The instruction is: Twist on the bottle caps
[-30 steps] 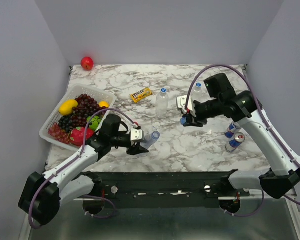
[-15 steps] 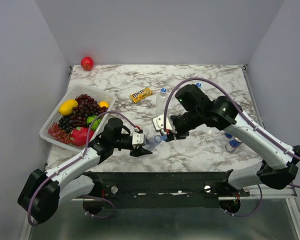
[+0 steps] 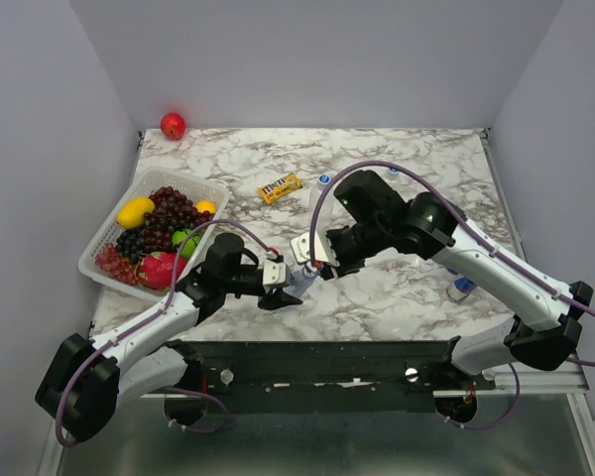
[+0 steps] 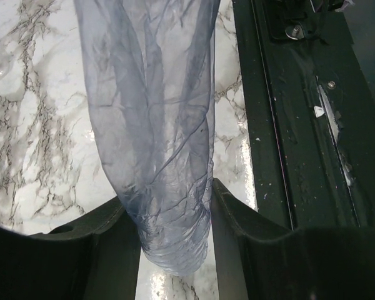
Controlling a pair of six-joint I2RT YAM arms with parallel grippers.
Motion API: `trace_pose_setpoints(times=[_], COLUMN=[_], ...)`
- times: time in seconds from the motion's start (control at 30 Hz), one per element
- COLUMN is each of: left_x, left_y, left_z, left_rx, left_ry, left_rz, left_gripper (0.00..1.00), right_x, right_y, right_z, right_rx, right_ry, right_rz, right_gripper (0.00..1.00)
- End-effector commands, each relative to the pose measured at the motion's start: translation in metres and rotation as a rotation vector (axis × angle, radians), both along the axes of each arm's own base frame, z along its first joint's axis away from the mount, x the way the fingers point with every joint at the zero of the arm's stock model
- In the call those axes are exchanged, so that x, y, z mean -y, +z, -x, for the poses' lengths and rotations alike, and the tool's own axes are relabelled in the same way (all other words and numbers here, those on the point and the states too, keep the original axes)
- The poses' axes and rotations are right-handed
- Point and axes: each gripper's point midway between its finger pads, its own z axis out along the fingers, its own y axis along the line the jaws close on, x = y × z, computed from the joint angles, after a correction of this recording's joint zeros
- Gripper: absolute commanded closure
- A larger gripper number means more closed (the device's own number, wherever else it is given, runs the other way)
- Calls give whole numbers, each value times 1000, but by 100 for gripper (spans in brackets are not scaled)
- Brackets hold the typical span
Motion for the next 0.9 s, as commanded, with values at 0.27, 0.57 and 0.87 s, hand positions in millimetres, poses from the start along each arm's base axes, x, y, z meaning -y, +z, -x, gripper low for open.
trace_pose_setpoints(times=[0.27,0.57,0.87], left_x=[2,3,2], left_y=[7,13,16], left_z=[-5,-11,-14], left_rx=[24,37,44], left_ry=[-2,8,21], left_rz=[-27,-39,-42], left_gripper=[100,100,100], right_x=[-6,-1,4], right_y=[4,-5,-20], right_z=[1,4,-6], right_rx=[98,106,133], right_ry=[84,140,120], right_rz=[29,132,244], right_gripper=[59,59,60])
